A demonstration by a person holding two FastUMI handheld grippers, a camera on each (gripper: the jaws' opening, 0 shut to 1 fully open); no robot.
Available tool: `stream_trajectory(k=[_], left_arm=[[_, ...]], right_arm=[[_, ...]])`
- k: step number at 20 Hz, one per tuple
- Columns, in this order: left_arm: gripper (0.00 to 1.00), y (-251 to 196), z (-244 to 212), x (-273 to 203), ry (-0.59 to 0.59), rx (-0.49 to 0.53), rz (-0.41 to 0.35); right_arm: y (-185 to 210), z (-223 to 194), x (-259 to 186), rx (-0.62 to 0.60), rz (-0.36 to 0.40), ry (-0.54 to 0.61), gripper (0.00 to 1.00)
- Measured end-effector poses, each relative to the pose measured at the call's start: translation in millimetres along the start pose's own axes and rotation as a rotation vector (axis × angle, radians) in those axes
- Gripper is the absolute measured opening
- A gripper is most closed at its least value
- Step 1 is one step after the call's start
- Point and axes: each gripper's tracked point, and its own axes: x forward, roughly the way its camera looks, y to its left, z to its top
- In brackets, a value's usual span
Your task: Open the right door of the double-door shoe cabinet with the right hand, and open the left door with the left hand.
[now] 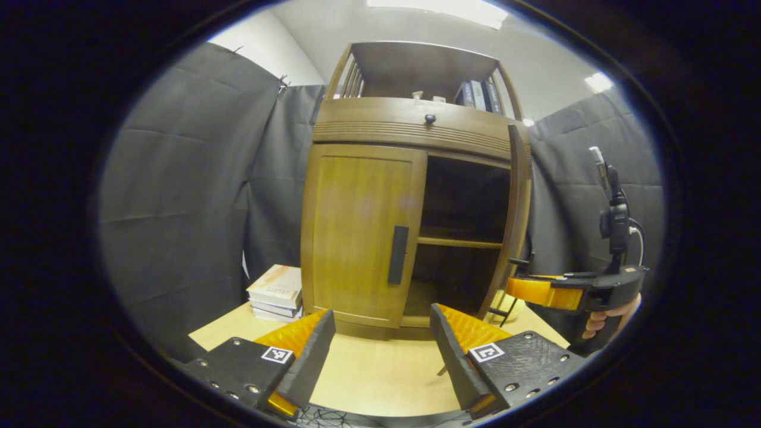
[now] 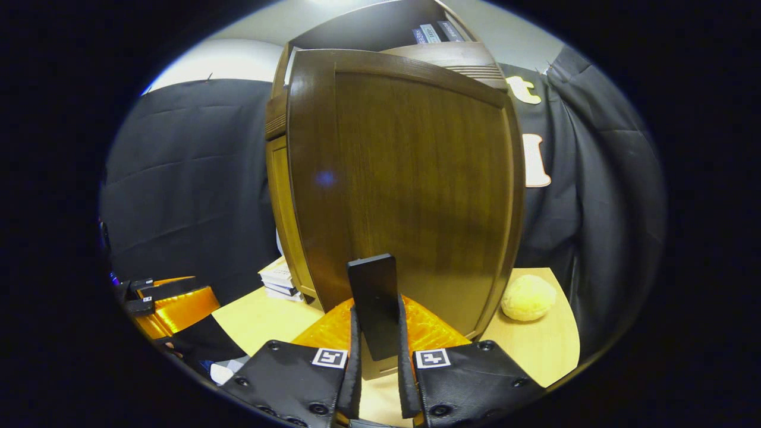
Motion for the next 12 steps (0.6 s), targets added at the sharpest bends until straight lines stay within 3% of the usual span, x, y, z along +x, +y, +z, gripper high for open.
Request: stream_trajectory(k=[5,12], left_arm=[[0.92,-48,-4,-23,-0.003,0.022,0.02],[0.92,-106,-16,-50,0.0,0.037,0.015]], right_arm=[[-36,-12,-39,0.011,0.017,0.002,0.28],[-81,-21,-62,0.052,0.035,-0.006,0.26]])
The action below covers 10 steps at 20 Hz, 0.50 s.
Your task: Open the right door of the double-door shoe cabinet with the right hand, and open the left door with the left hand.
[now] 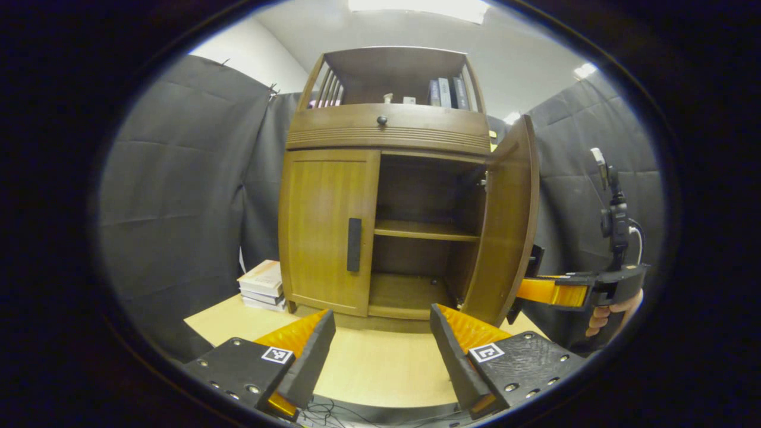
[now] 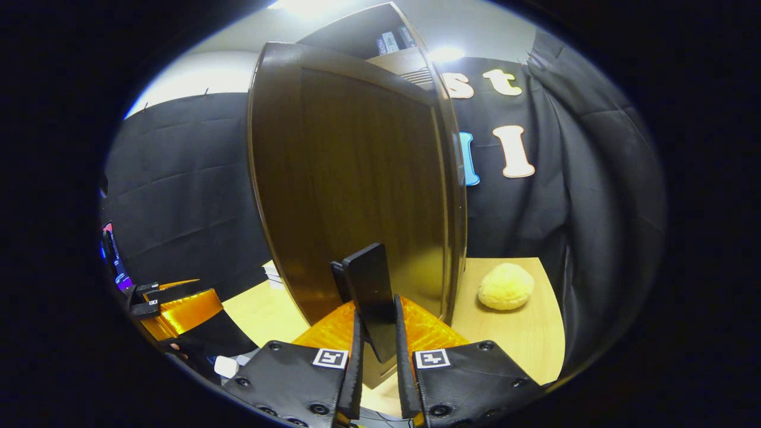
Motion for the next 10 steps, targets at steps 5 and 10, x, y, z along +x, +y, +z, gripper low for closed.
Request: stream_trajectory(k=[5,10], left_arm=[[0.92,-23,-2,-3,-0.002,-0.004,-0.009],[0.92,-32,-3,-6,-0.008,0.002,0.004]], right_arm=[[-30,-2,-8,-0.022,-0.032,0.004,0.27],[-53,-2,-9,0.027,-0.021,0.011,0.21]])
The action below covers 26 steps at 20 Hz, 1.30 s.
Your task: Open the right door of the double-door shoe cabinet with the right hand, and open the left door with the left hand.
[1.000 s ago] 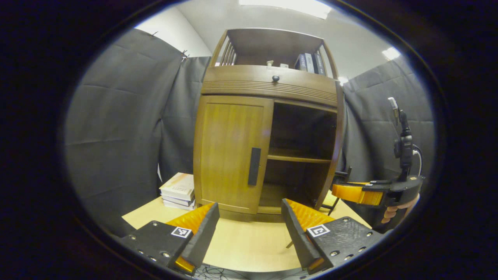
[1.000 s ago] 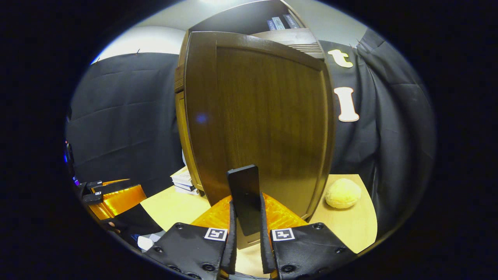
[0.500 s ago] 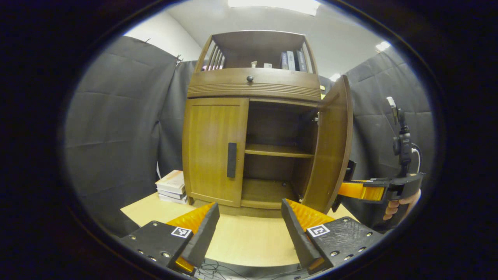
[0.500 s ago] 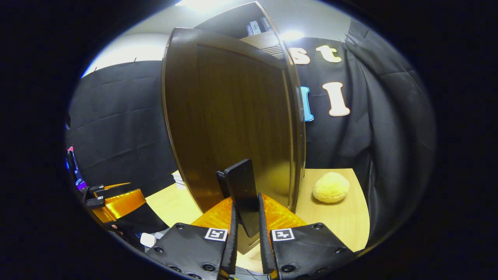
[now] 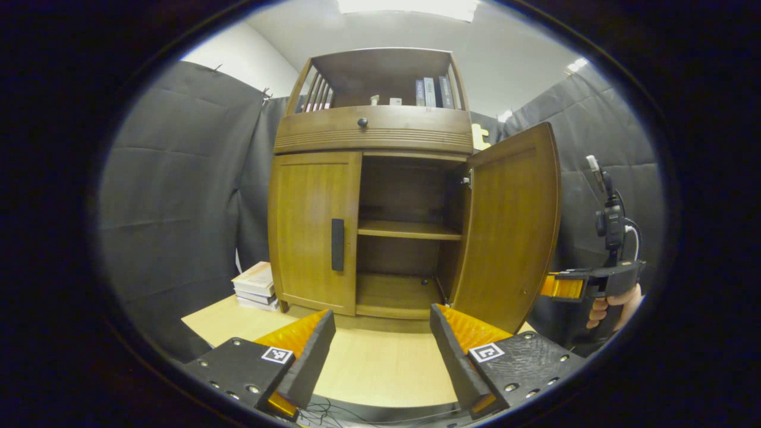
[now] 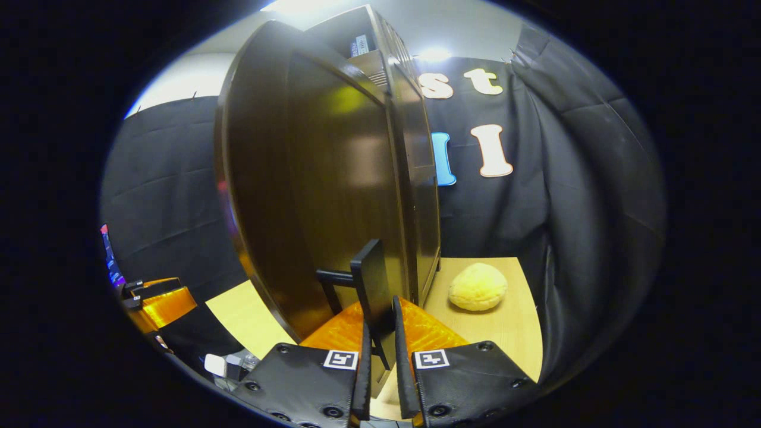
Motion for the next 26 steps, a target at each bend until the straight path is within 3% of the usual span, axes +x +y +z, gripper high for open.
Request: stream_trajectory(k=[3,4,5,13,18,19,23,24,26], left_arm=[[0.92,0,-5,1,0.01,-0.009,0.017],[0.92,2,-4,1,0.01,-0.008,0.021],[0.92,3,-4,1,0.009,-0.007,0.025],[0.92,32,-2,33,0.035,0.007,0.032],[0.92,63,22,82,0.02,0.028,0.024],[0.92,69,26,93,0.015,0.031,0.018],[0.93,91,49,145,-0.015,0.052,-0.013],[0.92,96,54,160,-0.022,0.06,-0.021],[0.92,104,61,188,-0.027,0.054,-0.038]], right_arm=[[0,1,-2,-0.028,-0.007,-0.006,0.23],[1,2,-2,-0.038,-0.012,-0.008,0.19],[0,2,-3,-0.04,-0.016,-0.008,0.23],[-2,-4,-33,0.038,-0.04,0.02,0.21],[-4,-11,-63,0.052,-0.131,0.032,0.24],[-4,-11,-68,0.056,-0.152,0.027,0.13],[1,-11,-86,0.045,-0.248,0.008,0.12],[5,-9,-89,0.05,-0.269,0.002,0.13],[17,-5,-94,0.055,-0.303,-0.018,0.29]])
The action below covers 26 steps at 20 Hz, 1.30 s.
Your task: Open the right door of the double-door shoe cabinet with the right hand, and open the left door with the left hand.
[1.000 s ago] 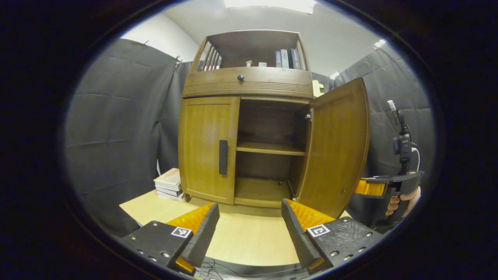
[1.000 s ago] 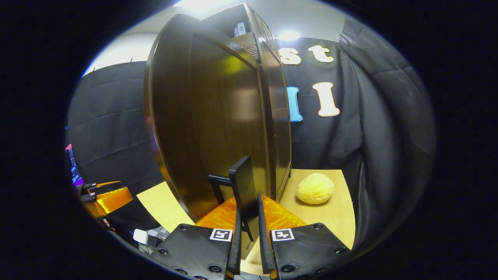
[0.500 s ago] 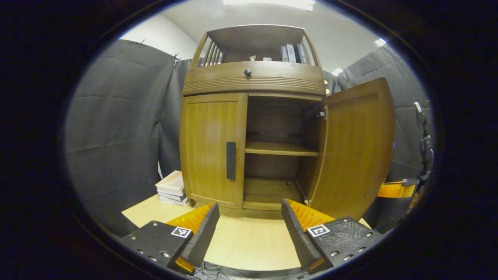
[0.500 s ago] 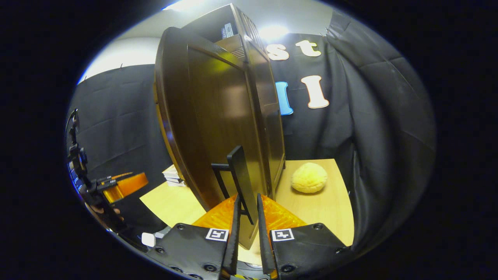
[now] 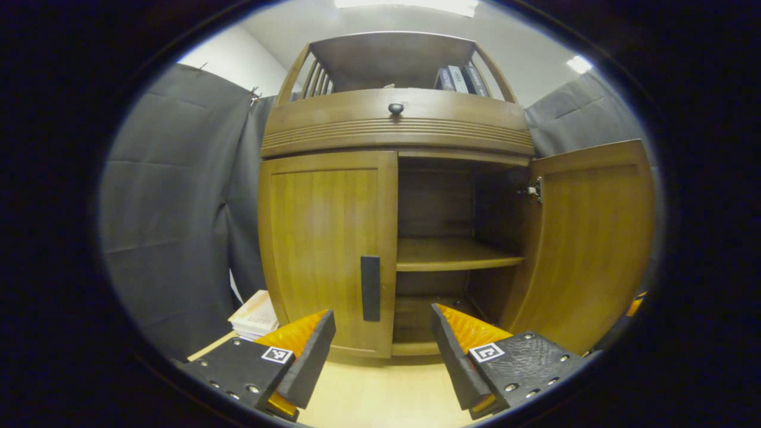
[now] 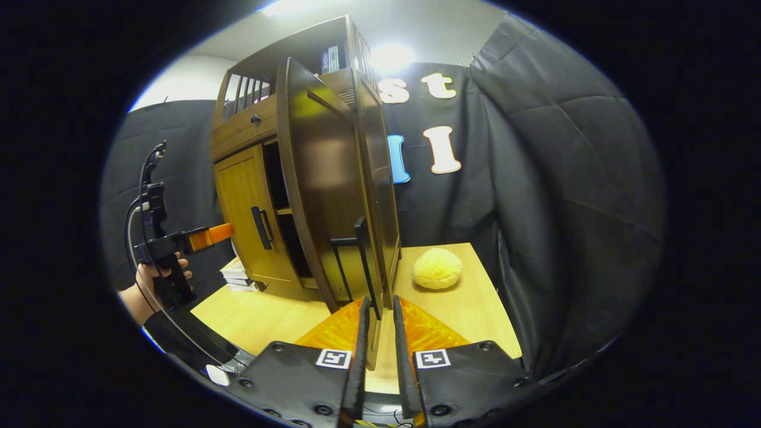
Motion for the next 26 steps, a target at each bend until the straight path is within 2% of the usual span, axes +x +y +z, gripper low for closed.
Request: stream_trajectory(k=[4,7,11,15,16,18,19,21,24,26], left_arm=[[0.93,12,7,59,-0.007,-0.039,-0.031],[0.93,19,5,95,-0.009,-0.037,-0.056],[0.92,18,-7,133,0.004,0.035,-0.092],[0.93,11,-18,142,0.002,0.052,-0.131],[0.8,15,-19,142,0.004,0.047,-0.118],[0.53,7,-26,152,0.016,0.027,-0.15],[0.45,11,-26,156,0.007,0.01,-0.131],[0.28,12,-24,157,-0.001,-0.003,-0.142],[0.29,10,-25,155,-0.017,-0.027,-0.162],[0.26,10,-27,154,-0.008,-0.04,-0.16]], right_arm=[[31,3,-8,-0.021,-0.044,-0.024,1.0],[46,5,-12,-0.048,-0.113,-0.039,0.98],[64,5,-12,-0.057,-0.191,-0.044,0.98],[78,7,-12,-0.059,-0.24,-0.047,0.98],[81,6,-11,-0.049,-0.252,-0.051,0.93],[90,6,-6,-0.026,-0.261,-0.055,0.93],[95,5,-4,-0.027,-0.261,-0.055,0.98],[101,2,-2,-0.044,-0.262,-0.056,0.98],[108,6,2,-0.052,-0.258,-0.074,0.98],[111,8,7,-0.048,-0.26,-0.082,0.98]])
